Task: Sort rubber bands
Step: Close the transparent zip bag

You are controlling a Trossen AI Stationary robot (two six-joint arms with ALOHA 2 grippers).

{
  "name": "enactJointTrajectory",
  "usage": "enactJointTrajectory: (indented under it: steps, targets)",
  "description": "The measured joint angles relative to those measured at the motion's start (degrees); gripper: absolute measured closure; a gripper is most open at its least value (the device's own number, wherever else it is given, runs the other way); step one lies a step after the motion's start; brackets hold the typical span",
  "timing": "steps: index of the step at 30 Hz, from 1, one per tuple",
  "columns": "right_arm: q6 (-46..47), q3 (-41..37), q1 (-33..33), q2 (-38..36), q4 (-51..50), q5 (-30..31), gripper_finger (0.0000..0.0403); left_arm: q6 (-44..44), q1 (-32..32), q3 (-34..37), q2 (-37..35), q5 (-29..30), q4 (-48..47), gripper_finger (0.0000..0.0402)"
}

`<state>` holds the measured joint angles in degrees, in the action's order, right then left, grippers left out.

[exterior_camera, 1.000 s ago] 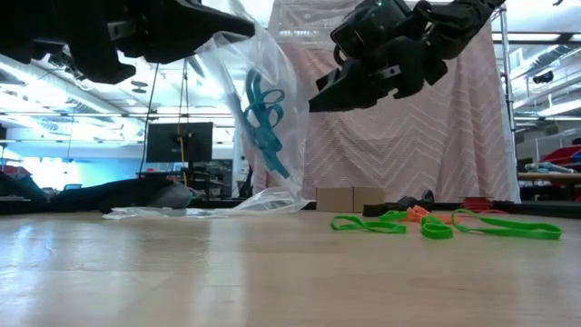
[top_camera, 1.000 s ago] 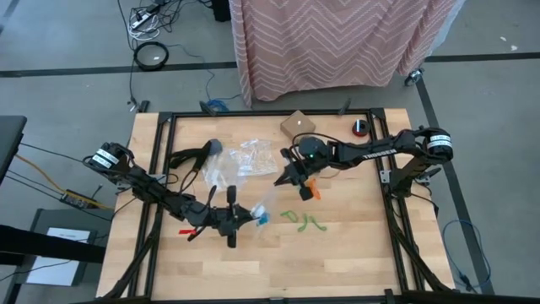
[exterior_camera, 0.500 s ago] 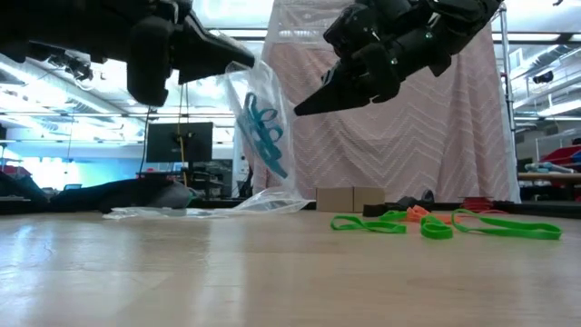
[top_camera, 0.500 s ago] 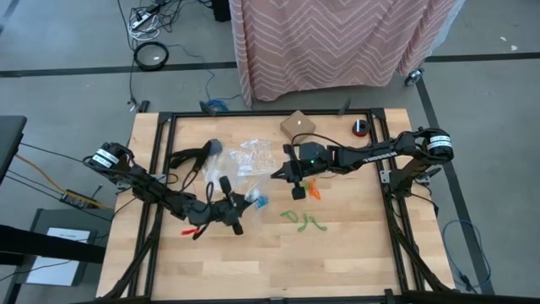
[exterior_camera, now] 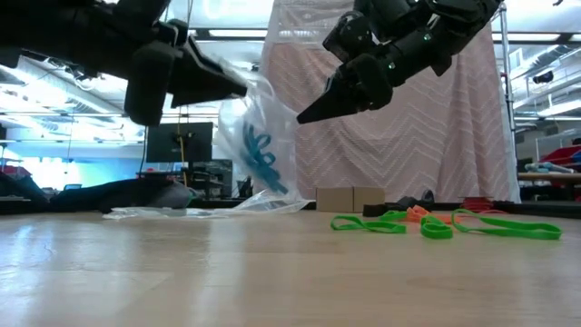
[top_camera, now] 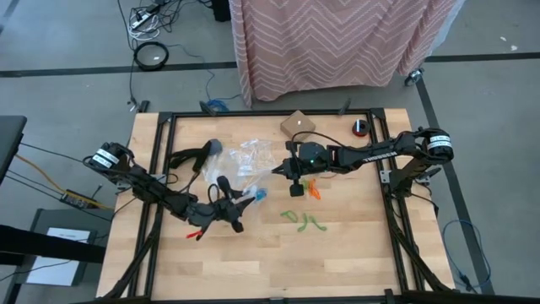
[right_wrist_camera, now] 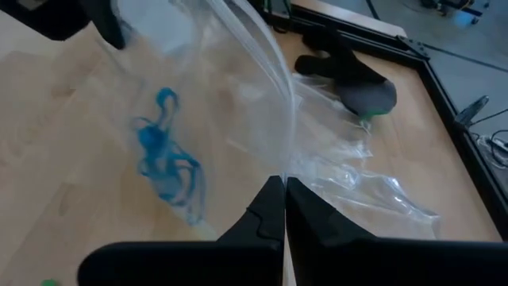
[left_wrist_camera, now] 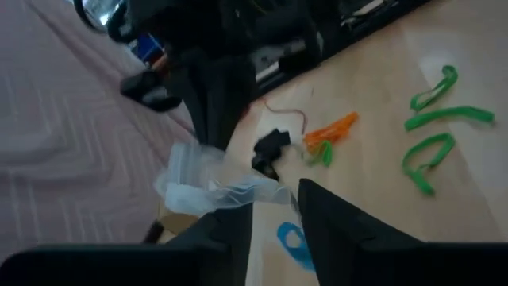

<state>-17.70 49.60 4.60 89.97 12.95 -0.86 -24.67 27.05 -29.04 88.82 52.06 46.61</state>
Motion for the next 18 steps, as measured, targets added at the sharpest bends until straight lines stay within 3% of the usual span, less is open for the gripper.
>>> enactJointTrajectory:
  steps: [8,18]
  targets:
    - [0.7,0.0,0.0,0.0,-0.4,0.9,0.0403,13.0,-0.2,0.0,0.0,0.9,-7.4,0.0249]
    - [2.3,0.0,-0.1,0.0,-2.9,1.4,0.0403,12.8,3.2,0.0,0.0,11.5,-7.2,0.0244]
